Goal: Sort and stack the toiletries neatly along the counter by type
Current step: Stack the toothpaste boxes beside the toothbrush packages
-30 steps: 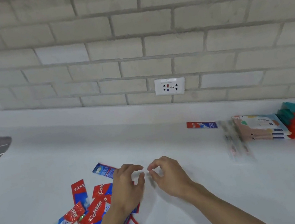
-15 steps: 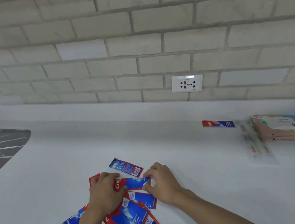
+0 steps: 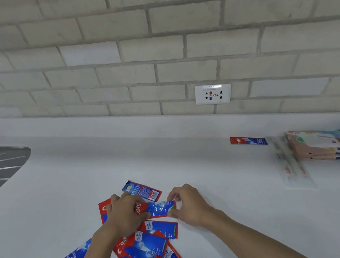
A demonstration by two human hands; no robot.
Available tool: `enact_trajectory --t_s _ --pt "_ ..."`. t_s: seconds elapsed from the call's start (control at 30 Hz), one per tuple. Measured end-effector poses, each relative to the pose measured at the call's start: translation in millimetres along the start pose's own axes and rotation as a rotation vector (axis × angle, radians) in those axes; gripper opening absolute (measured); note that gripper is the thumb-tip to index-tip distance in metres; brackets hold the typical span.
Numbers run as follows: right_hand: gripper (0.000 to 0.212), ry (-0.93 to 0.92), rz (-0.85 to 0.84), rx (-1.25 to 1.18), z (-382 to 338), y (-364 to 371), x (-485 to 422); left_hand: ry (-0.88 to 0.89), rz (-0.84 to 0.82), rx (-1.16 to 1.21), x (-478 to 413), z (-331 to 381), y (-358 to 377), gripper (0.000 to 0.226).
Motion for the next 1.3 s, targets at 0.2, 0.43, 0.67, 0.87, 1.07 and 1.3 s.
enact_trajectory --t_s 0.2,0.43,0.67,0.87,1.07,1.3 --pt "0.025 -0.02 0.05 -0.095 17.2 -9.5 7.7 0.147 -0.003 0.115 1.6 16.1 -4.0 0.031" --pt "0.012 0.004 0.159 -0.351 29.0 -29.1 16.5 0.302 0.029 0.282 -2.9 46.2 -13.7 0.008" --pt "0.012 0.041 0.285 -0.455 47.6 -69.1 25.2 0.393 -0.007 0.336 -24.4 88.4 -18.8 0.004" --pt "0.012 0.099 0.387 -0.479 74.7 -109.9 34.5 0.394 -0.074 0.463 -52.7 126.7 -14.7 0.009" --pt "0.008 0.15 0.509 -0.465 101.6 -147.0 36.4 0.308 -0.088 0.775 -72.8 165.3 -0.3 0.018" --pt "0.016 0.196 0.628 -0.37 136.1 -183.5 33.3 0.233 -0.046 0.85 -99.4 213.9 21.6 0.029"
Point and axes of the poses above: each hand's wrist, its own x-axis away from the middle knuckle, its own y-axis out of the palm, z = x × y, the point moved 2 cm from there along -x, towards the middle knuckle, and after that the axes turned 8 degrees about -z, right-handed, at the moved point
